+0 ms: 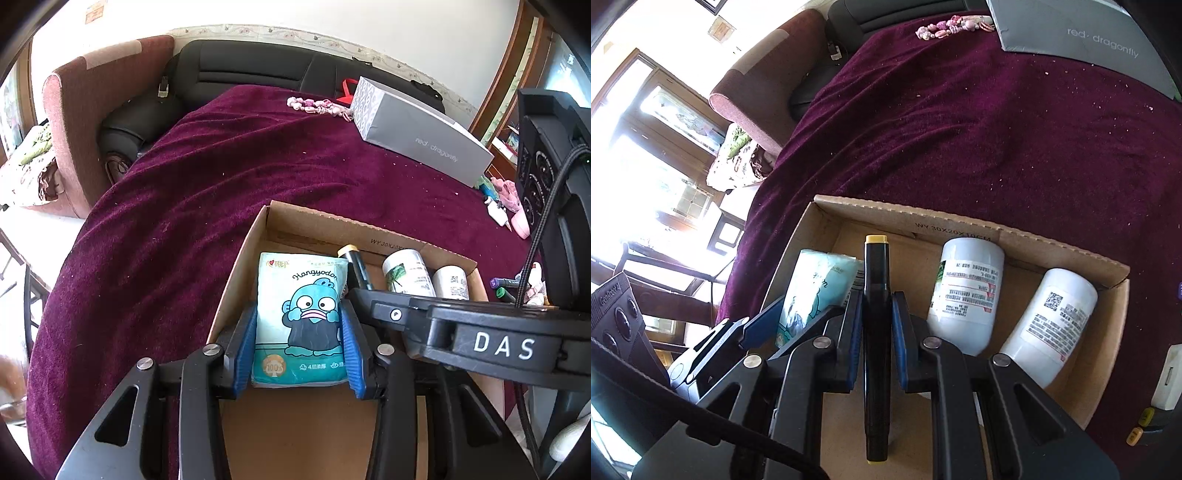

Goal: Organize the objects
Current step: 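Lower the tissue pack and marker into the tray and open both tools, then move both tools back toward the black markers on the table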

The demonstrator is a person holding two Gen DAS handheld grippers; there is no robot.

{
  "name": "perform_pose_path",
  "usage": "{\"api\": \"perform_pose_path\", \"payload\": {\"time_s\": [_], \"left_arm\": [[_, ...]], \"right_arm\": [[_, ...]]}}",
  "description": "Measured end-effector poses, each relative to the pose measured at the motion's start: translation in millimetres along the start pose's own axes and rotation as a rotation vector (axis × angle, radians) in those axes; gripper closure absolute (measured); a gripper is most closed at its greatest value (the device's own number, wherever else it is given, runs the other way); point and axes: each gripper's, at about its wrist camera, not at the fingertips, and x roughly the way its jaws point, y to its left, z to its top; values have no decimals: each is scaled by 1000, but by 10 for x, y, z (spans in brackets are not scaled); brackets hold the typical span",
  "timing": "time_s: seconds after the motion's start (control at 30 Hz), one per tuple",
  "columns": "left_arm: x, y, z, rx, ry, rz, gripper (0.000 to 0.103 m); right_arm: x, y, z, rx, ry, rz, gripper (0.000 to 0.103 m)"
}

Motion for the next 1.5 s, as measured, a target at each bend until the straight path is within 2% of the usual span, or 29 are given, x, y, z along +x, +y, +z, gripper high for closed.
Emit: {"api": "perform_pose_path", "payload": {"time_s": [0.47, 0.67, 0.73, 0.77, 0.87, 0.9, 1.1, 1.23, 1.3, 1.4, 1.5], "left_arm": [[13, -46, -21, 35, -29, 22, 62], [-21, -22, -3, 10, -17, -43, 51], [-46, 8, -1, -13, -10, -63, 49], [-68, 26, -1, -30, -4, -74, 49], [-181, 60, -7, -68, -5, -98, 48], [-234, 62, -12, -73, -7, -105, 48], [-676, 2, -66, -83, -46, -134, 48], [-998, -162, -169, -83, -69, -201, 43], [-1086, -281, -200, -69, -69, -230, 43], [-1158, -539, -250, -34, -51, -281, 43], [-1113, -871, -321, 3, 10, -354, 43]], "right_arm": [[24, -18, -4, -5, -5, -21, 90], [-35, -59, -5, 22, -30, -39, 89], [-104, -87, 1, 33, -48, -29, 86], [-147, -96, 3, 37, -59, -25, 82], [-286, -84, 5, 43, -96, 8, 53], [-352, -80, -5, 47, -112, 22, 50], [-657, -7, -148, 18, -163, 40, 50], [-930, -49, -399, 10, -206, 66, 49], [-1089, -115, -548, 7, -235, 64, 44], [-1353, -301, -789, 11, -285, 40, 43], [-1598, -538, -996, 35, -330, 3, 43]]}}
